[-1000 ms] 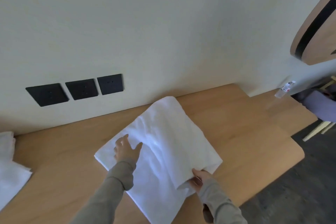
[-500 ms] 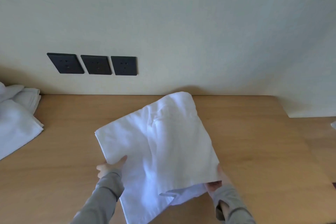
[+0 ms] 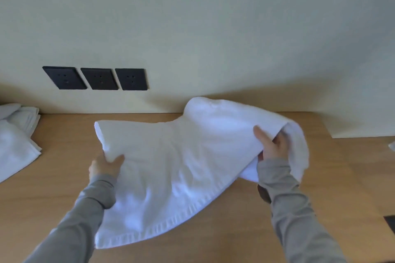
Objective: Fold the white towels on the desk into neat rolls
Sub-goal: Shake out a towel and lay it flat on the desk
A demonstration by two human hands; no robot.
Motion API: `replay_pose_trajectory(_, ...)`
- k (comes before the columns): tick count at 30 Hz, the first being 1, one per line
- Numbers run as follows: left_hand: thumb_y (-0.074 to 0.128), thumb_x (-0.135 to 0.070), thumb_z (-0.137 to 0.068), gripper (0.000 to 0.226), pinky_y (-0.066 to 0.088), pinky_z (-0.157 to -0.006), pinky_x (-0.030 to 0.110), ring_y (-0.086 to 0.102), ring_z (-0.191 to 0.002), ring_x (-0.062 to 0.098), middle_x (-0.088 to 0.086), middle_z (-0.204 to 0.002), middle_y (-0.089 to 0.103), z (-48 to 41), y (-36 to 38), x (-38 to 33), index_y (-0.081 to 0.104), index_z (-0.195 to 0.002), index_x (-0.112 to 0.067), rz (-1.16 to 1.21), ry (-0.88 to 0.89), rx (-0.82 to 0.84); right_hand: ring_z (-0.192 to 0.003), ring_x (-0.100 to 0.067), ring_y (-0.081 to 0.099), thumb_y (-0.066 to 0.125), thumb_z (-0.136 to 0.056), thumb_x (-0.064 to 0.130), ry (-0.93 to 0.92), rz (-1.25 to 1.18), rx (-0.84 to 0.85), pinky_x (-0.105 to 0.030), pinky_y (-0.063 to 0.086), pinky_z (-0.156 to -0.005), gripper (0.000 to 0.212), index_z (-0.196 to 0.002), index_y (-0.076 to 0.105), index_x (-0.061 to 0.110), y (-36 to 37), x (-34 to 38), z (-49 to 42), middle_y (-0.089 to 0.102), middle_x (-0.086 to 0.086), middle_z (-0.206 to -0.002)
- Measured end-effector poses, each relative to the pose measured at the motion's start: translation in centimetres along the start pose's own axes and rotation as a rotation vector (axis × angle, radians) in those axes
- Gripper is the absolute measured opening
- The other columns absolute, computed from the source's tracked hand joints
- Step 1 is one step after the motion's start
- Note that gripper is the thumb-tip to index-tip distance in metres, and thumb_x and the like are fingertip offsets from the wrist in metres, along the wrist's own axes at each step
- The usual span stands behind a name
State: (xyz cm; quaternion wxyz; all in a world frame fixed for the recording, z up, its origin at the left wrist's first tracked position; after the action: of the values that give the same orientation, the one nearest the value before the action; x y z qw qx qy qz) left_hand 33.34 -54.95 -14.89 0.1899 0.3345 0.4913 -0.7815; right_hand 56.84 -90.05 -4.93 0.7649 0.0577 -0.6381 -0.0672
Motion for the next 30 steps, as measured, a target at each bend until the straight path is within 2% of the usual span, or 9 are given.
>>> replay_pose_trajectory(3, 0.062, -0.043, -0.054, 0.061, 0.042, -0.072, 0.039, 0.054, -0.08, 0.035, 0.018, -0.087, 0.058, -0.9, -2.4, -2.1, 0.059, -0.1, -0.002, 0.057, 0.094, -0.01, -0.086, -0.012, 0.07, 0.07, -0.08, 0.009, -0.17, -0.095, 0.014, -0.025, 0.058, -0.071, 0.02, -0.095, 0.069, 0.022, -2.2, 3.4, 1.2, 0.074, 0.008, -0.093)
replay_pose_trajectory(5, 0.061, -0.045, -0.053, 0.06, 0.043, -0.07, 0.04, 0.054, -0.079, 0.034, 0.017, -0.085, 0.059, -1.6, -3.5, -1.9, 0.059, -0.097, -0.004, 0.054, 0.123, -0.02, -0.089, -0.018, 0.069, 0.077, -0.072, 0.018, -0.119, -0.098, -0.087, -0.03, 0.057, -0.074, 0.022, -0.091, 0.072, 0.027, -5.5, 1.0, 2.8, 0.073, 0.001, -0.1)
replay_pose_trajectory(9, 0.061, -0.048, -0.053, 0.069, 0.042, -0.071, 0.041, 0.053, -0.079, 0.035, 0.018, -0.086, 0.058, -3.1, -3.9, 1.5, 0.061, -0.103, -0.001, -0.027, 0.076, 0.013, -0.081, -0.025, 0.063, 0.074, -0.076, 0.015, 0.44, 0.031, -0.348, -0.033, 0.053, -0.064, 0.021, -0.094, 0.064, 0.009, -11.1, -12.5, 7.2, 0.065, -0.009, -0.094)
replay_pose_trajectory(12, 0.073, -0.047, -0.061, 0.075, 0.041, -0.077, 0.043, 0.054, -0.092, 0.044, 0.027, -0.101, 0.06, -4.6, -2.7, 5.1, 0.056, -0.114, 0.004, -0.142, -0.01, 0.051, -0.077, -0.034, 0.058, 0.064, -0.087, 0.011, 0.833, 0.193, -0.276, -0.046, 0.053, -0.068, 0.023, -0.102, 0.053, -0.004, -12.8, -19.8, 10.5, 0.059, -0.018, -0.087)
replay_pose_trajectory(15, 0.075, -0.034, -0.077, 0.064, 0.041, -0.084, 0.047, 0.051, -0.103, 0.049, 0.031, -0.116, 0.056, -5.9, -2.3, 8.6, 0.047, -0.124, -0.001, -0.181, -0.135, 0.014, -0.047, -0.025, 0.056, 0.066, -0.086, 0.022, 0.771, 0.522, -0.235, -0.035, 0.053, -0.051, 0.029, -0.081, 0.055, -0.004, -14.8, -21.1, 10.7, 0.06, -0.016, -0.061)
replay_pose_trajectory(18, 0.077, -0.038, -0.074, 0.074, 0.04, -0.08, 0.046, 0.051, -0.103, 0.048, 0.029, -0.119, 0.053, -6.2, -2.1, 10.7, 0.039, -0.129, -0.007, -0.177, -0.195, 0.048, -0.043, -0.023, 0.055, 0.068, -0.082, 0.037, 0.709, 0.642, -0.285, -0.031, 0.052, -0.05, 0.042, -0.072, 0.055, -0.002, -15.5, -20.6, 10.0, 0.061, -0.014, -0.054)
replay_pose_trajectory(23, 0.072, -0.056, -0.071, 0.084, 0.042, -0.081, 0.044, 0.053, -0.101, 0.044, 0.024, -0.117, 0.056, -3.8, -2.2, 15.1, 0.042, -0.13, -0.004, -0.233, -0.289, 0.098, -0.06, -0.03, 0.056, 0.071, -0.079, 0.035, 0.822, 0.339, -0.52, -0.037, 0.05, -0.056, 0.044, -0.093, 0.058, -0.005, -16.9, -20.9, 8.1, 0.058, -0.015, -0.071)
replay_pose_trajectory(26, 0.069, -0.055, -0.076, 0.069, 0.04, -0.071, 0.039, 0.054, -0.091, 0.043, 0.023, -0.101, 0.059, -2.0, -2.3, 17.4, 0.05, -0.118, -0.004, -0.284, -0.276, 0.105, -0.095, -0.038, 0.059, 0.07, -0.082, 0.031, 0.824, 0.154, -0.631, -0.037, 0.055, -0.071, 0.047, -0.115, 0.051, 0.004, -18.1, -21.0, 6.3, 0.055, -0.019, -0.109)
replay_pose_trajectory(30, 0.066, -0.05, -0.08, 0.054, 0.038, -0.066, 0.04, 0.048, -0.074, 0.036, 0.017, -0.079, 0.051, -2.1, -3.5, 17.5, 0.049, -0.109, -0.008, -0.277, -0.212, 0.048, -0.06, -0.026, 0.047, 0.066, -0.086, 0.024, 0.823, 0.21, -0.608, -0.022, 0.046, -0.031, 0.042, -0.118, 0.049, 0.004, -19.9, -20.0, 4.3, 0.049, -0.017, -0.104)
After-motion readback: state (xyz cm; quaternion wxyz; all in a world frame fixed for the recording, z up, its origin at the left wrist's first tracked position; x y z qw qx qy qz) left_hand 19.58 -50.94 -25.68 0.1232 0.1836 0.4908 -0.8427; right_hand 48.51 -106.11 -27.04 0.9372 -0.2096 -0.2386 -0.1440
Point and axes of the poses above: each hand's wrist, its own z-axis away from the middle knuckle, its own y-axis out of the palm, x = y × z, the point moved 6 cm from there along -z, towards the middle knuckle
